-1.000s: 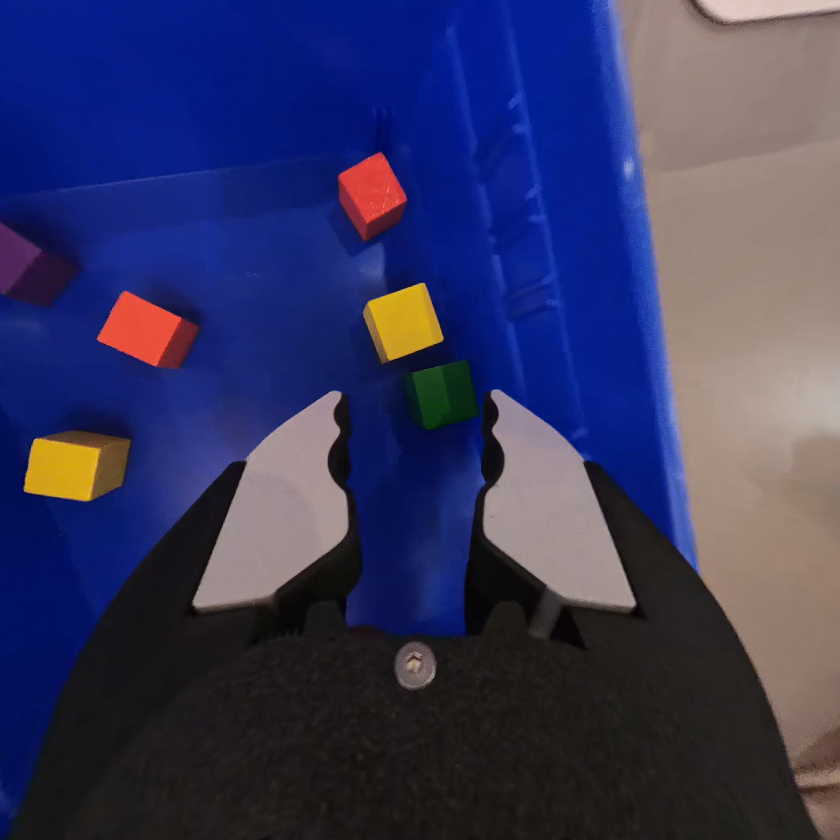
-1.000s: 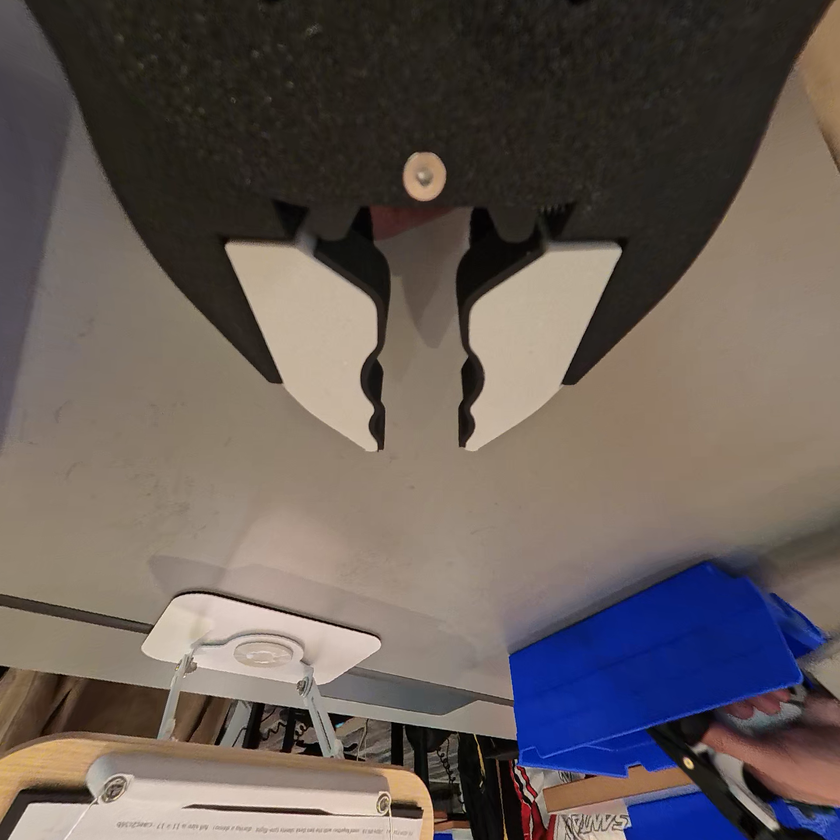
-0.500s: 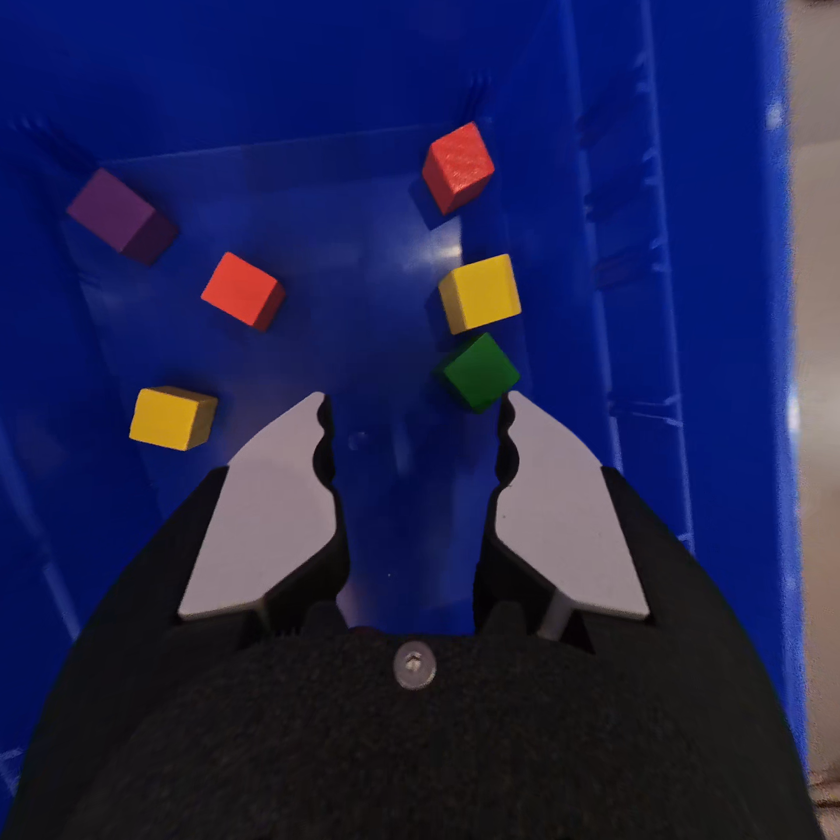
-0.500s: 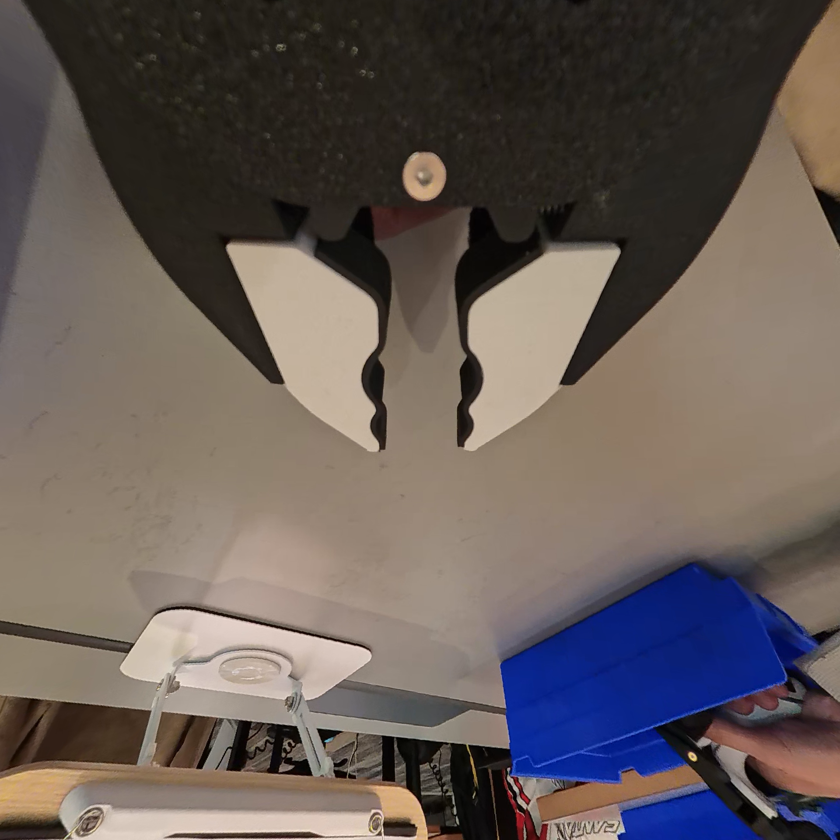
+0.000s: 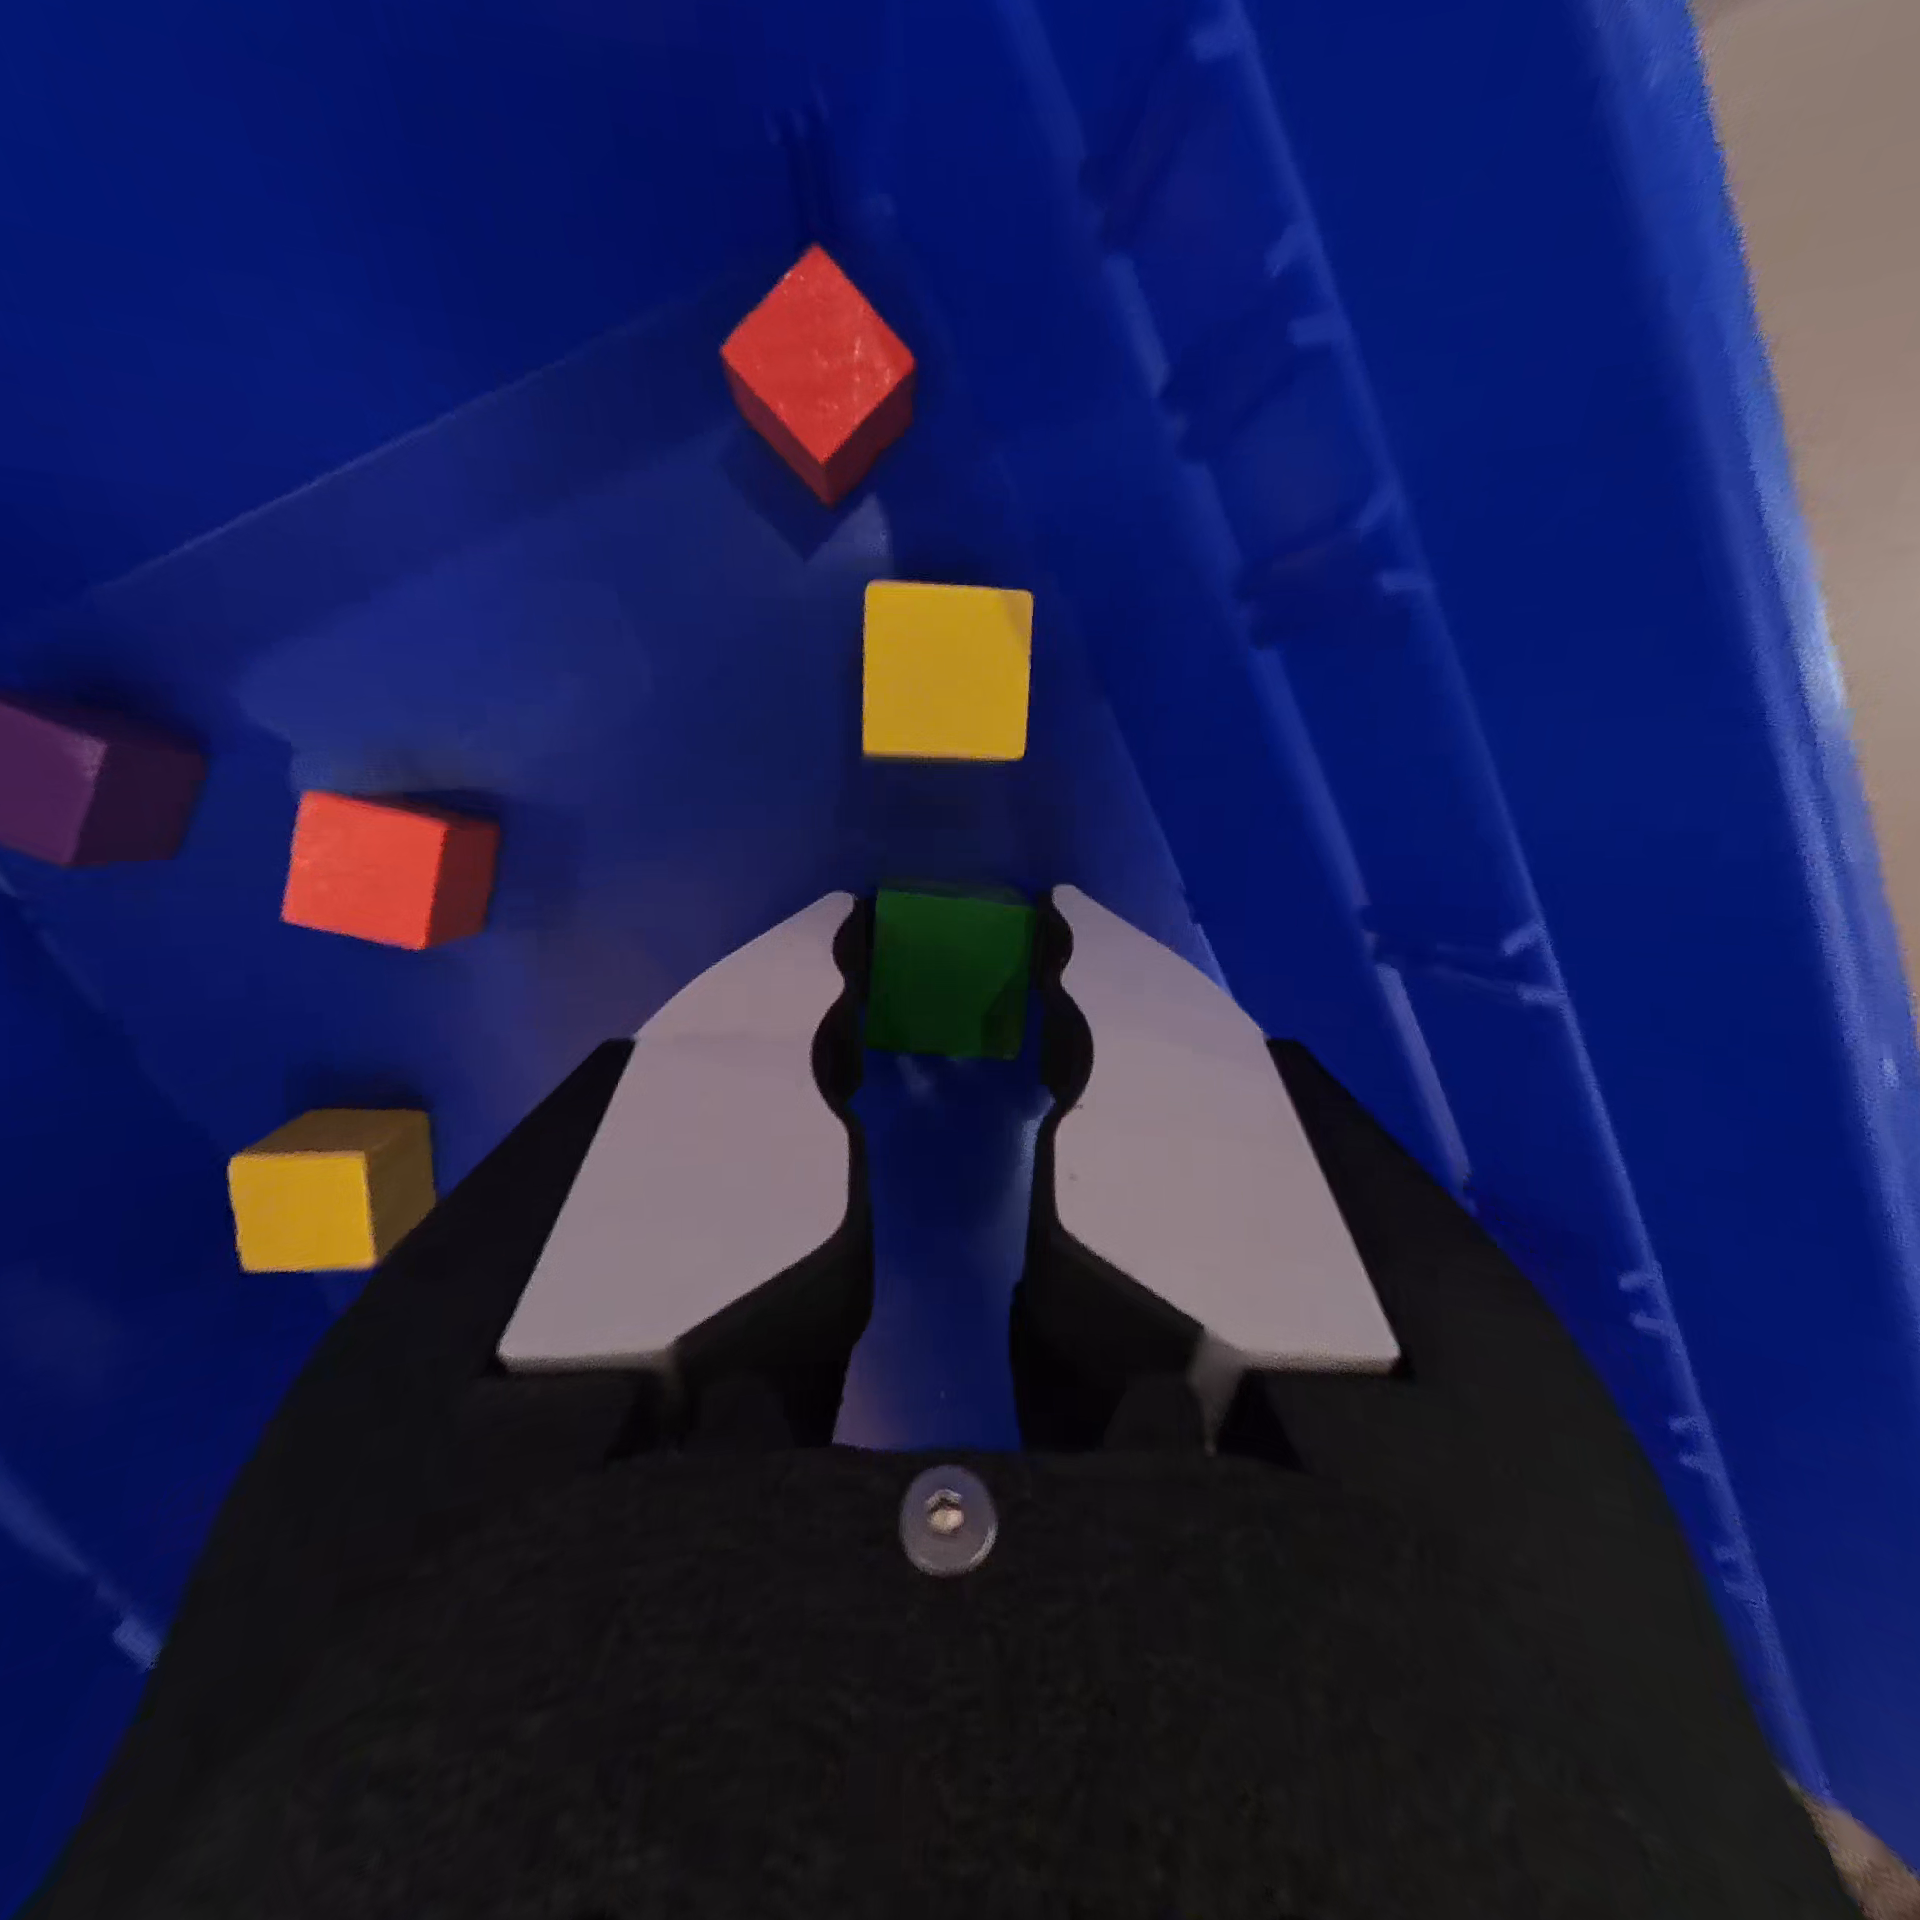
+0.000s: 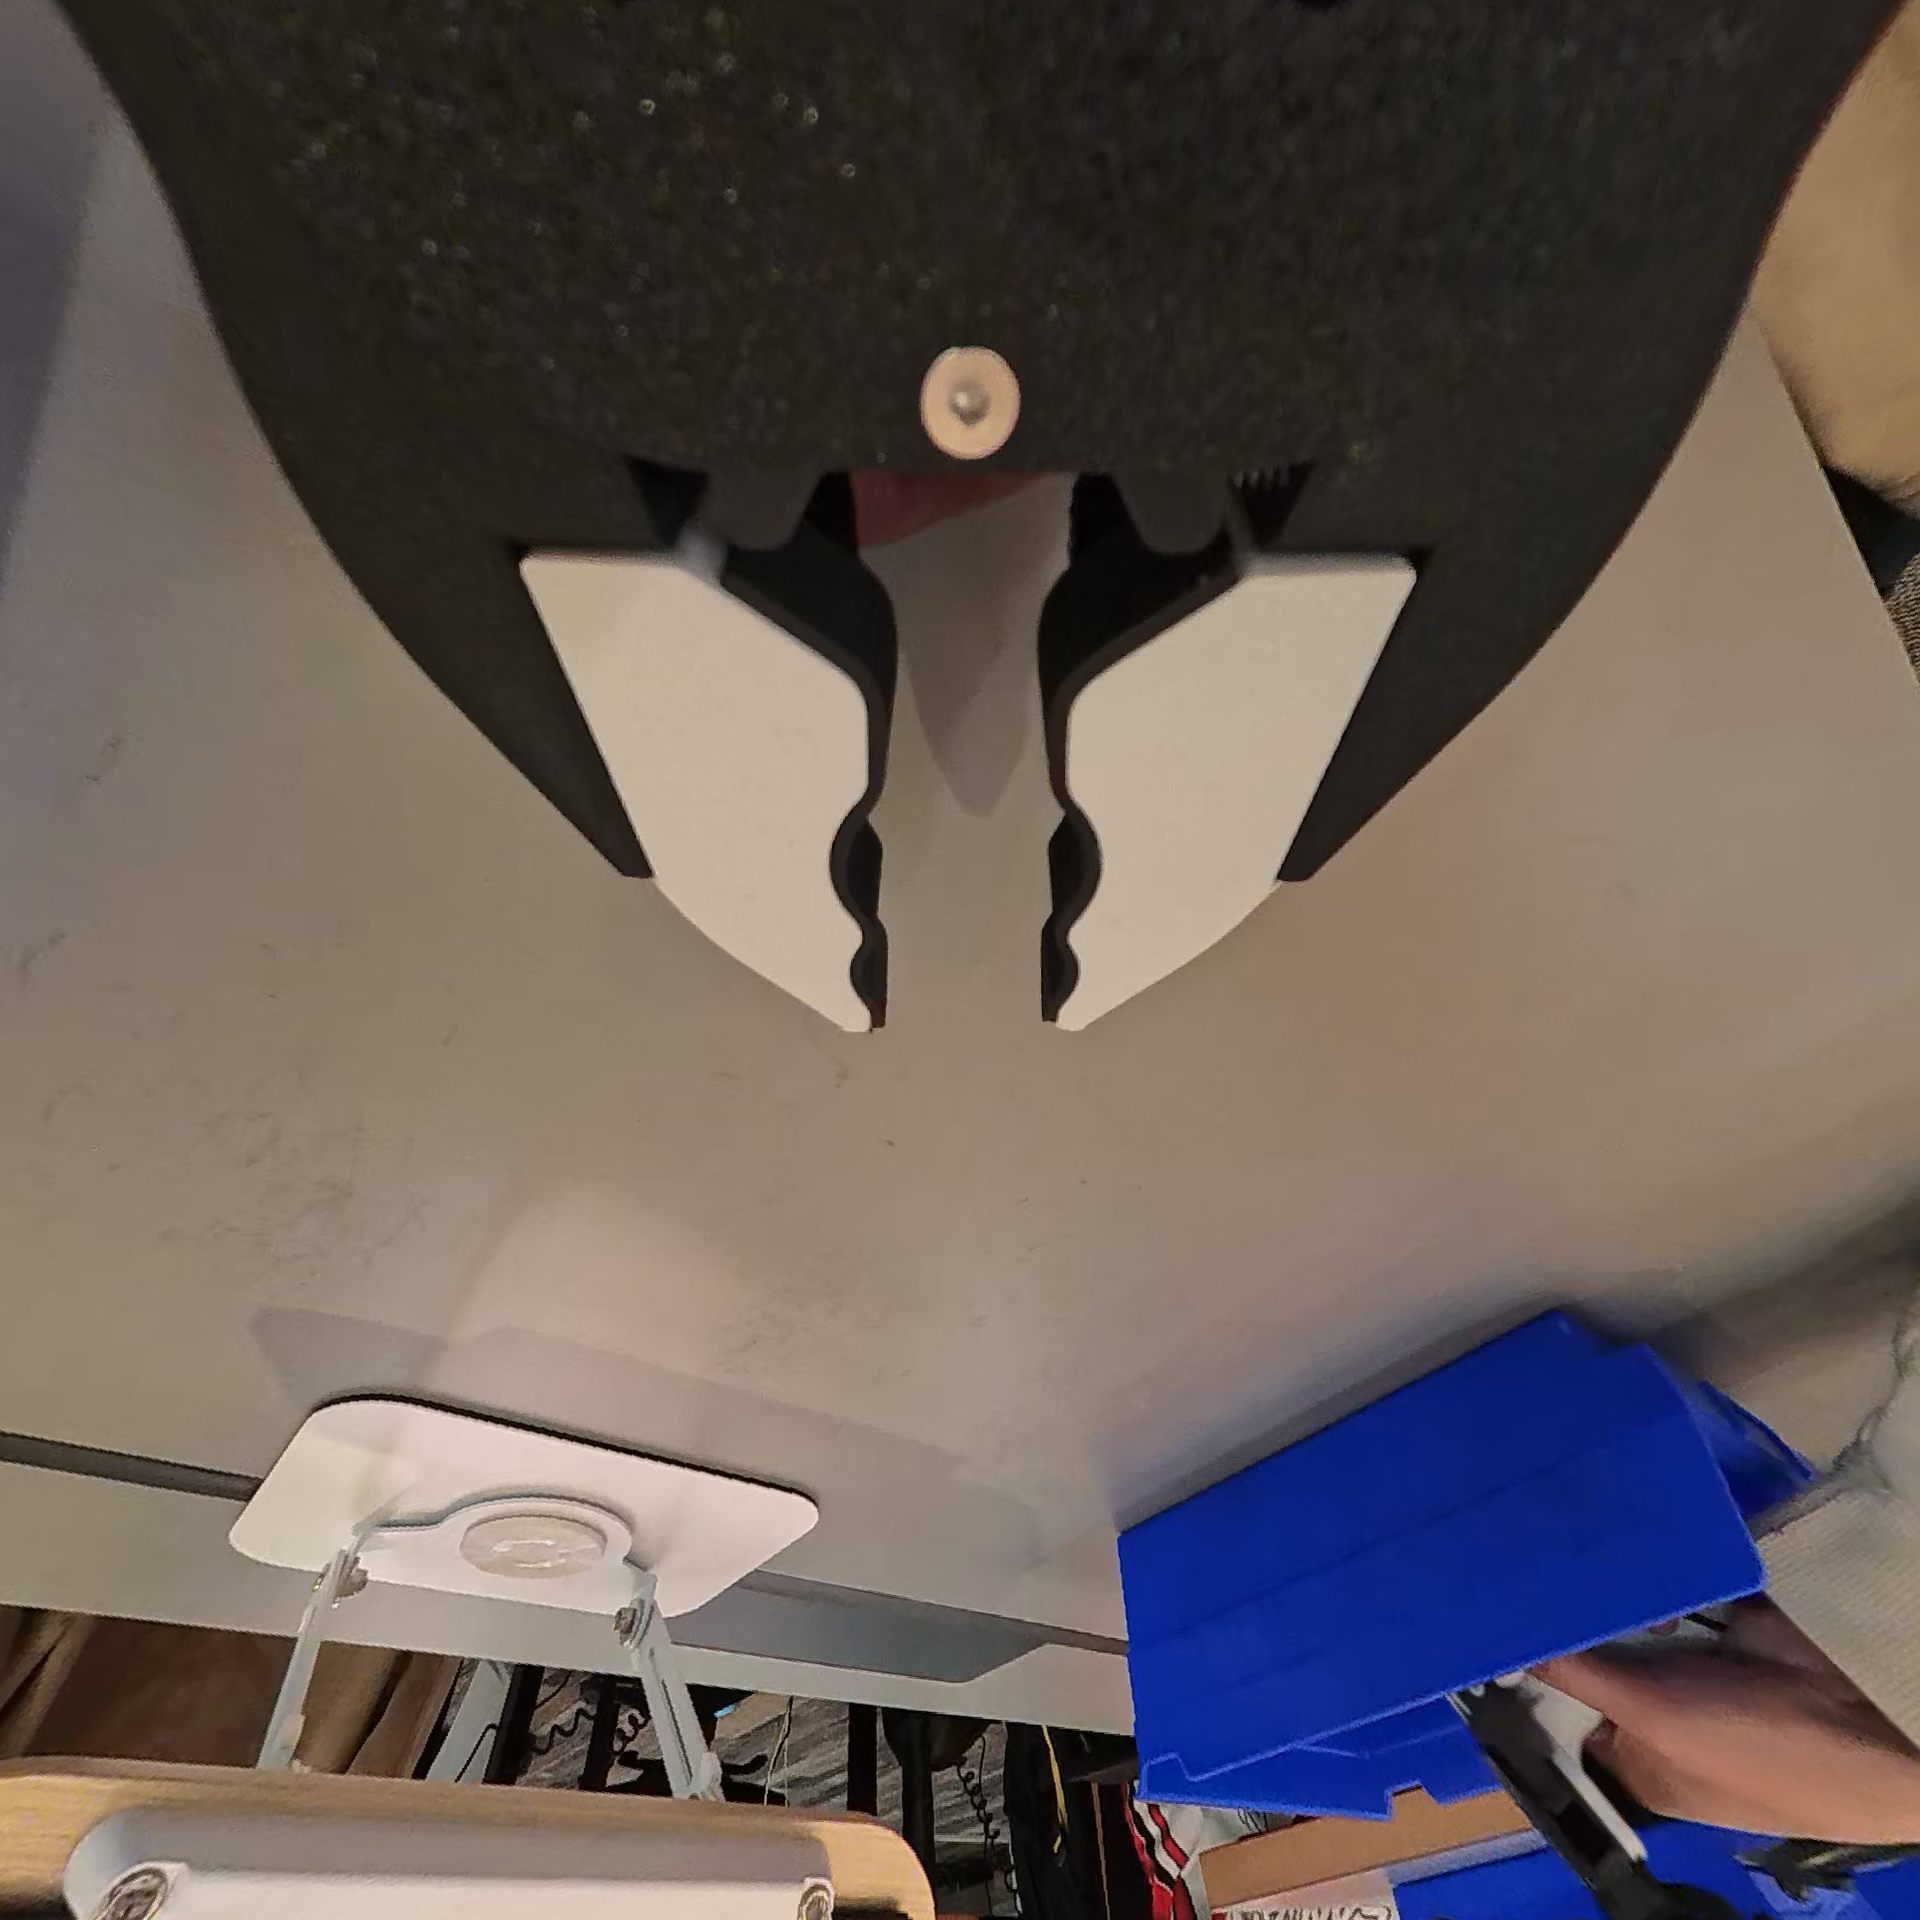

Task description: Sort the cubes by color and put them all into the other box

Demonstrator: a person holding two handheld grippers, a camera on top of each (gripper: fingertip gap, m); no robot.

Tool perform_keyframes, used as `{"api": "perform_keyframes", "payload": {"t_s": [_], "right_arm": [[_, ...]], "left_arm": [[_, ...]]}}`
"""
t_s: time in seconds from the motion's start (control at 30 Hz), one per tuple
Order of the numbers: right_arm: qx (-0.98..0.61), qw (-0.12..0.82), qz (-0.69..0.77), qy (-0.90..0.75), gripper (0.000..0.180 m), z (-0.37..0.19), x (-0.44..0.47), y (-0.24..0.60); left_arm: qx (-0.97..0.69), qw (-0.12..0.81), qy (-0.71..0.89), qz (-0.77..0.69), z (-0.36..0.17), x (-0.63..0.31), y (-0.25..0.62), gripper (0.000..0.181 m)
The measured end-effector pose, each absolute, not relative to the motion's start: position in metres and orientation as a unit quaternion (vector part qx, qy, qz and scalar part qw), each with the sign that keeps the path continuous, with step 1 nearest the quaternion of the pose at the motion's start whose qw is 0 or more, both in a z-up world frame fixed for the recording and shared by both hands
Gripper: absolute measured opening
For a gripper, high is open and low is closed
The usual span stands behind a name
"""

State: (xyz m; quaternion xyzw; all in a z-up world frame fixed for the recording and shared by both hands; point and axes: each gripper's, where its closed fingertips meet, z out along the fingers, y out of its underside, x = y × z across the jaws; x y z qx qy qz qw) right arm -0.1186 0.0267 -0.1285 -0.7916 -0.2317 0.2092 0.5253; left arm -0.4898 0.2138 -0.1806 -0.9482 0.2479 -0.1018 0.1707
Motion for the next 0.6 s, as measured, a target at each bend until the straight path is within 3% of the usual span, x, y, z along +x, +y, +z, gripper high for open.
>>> {"api": "perform_keyframes", "payload": {"t_s": [0.1,0.37,0.6], "right_arm": [[-0.791,0.527,0.204,-0.235,0.028,-0.128,-0.118,0.026],[-0.788,0.547,0.171,-0.226,0.027,-0.114,-0.087,0.028],[-0.786,0.544,0.196,-0.218,0.026,-0.121,-0.072,0.03]], "left_arm": [[-0.944,0.197,0.24,-0.114,-0.166,-0.5,0.202,0.03],[-0.864,0.394,0.228,-0.215,-0.078,-0.479,0.126,0.03],[-0.803,0.455,0.275,-0.269,-0.046,-0.417,0.073,0.029]]}}
